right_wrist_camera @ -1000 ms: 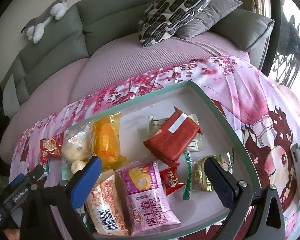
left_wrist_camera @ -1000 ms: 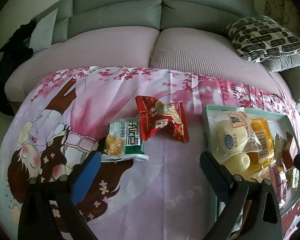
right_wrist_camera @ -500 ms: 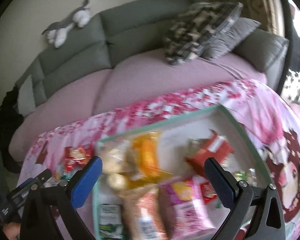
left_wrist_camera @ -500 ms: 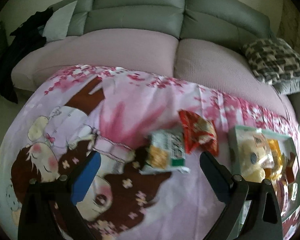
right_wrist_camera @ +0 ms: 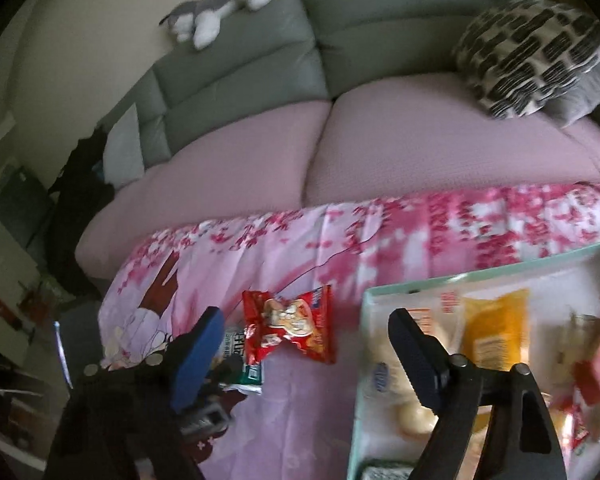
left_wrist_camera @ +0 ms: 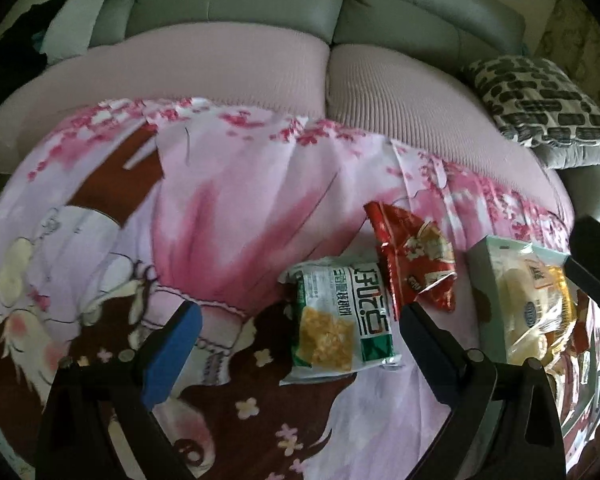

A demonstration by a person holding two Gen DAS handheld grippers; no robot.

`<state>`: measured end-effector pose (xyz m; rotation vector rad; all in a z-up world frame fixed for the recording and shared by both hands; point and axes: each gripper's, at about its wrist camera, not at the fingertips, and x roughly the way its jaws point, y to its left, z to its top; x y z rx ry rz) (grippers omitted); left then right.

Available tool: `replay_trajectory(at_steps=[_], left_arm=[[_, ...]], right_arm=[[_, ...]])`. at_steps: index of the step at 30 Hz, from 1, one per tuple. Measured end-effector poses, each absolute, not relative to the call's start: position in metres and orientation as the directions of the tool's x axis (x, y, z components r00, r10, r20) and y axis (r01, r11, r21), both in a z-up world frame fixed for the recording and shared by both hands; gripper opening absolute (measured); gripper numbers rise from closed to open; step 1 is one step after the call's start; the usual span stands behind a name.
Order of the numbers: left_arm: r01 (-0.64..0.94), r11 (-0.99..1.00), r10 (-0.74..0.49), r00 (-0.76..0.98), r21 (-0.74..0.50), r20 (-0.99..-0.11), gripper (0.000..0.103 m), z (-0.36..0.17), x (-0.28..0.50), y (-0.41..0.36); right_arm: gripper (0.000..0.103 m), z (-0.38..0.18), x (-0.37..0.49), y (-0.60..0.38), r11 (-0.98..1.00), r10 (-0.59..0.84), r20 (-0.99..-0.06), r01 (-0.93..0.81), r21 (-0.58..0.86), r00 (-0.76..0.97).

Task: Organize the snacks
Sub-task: 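Grasp the green-white snack pack with the left tool while the right tool grasps the red chip bag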

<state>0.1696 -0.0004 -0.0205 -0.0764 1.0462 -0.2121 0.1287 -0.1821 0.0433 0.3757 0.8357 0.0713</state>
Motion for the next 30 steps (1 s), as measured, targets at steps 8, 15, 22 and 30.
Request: replay_trajectory(at_steps=[8,15,22,30], left_arm=[[0.181,0.972,-0.219,0.45,-0.152,-0.865,0.093,-0.038,0.176,-0.009],[0.158,0.976,-0.208,0.464,-0.151,-0.861,0.092,-0.04,0.183,0.005],[0.146,0.982,-0.174,0.481,-0.117,-0.86,0.069,-0.04,0.188,0.014],[0.116,0.98,-0.2,0.496,-0.163,-0.845,0.052,-0.037,0.189,0.031]], right_arm=[[0.072,0.017,0.16,-0.159,0.944,0.246,-0.771,0.034,0.328,0.587],[0.072,-0.004,0.179,-0.147,0.963,0.217,-0.821,0.024,0.27,0.527],[0.072,-0.022,0.189,-0.137,0.974,0.183,-0.853,0.028,0.225,0.489],[0.055,-0.023,0.19,-0.137,0.97,0.188,-0.843,0.039,0.24,0.504]])
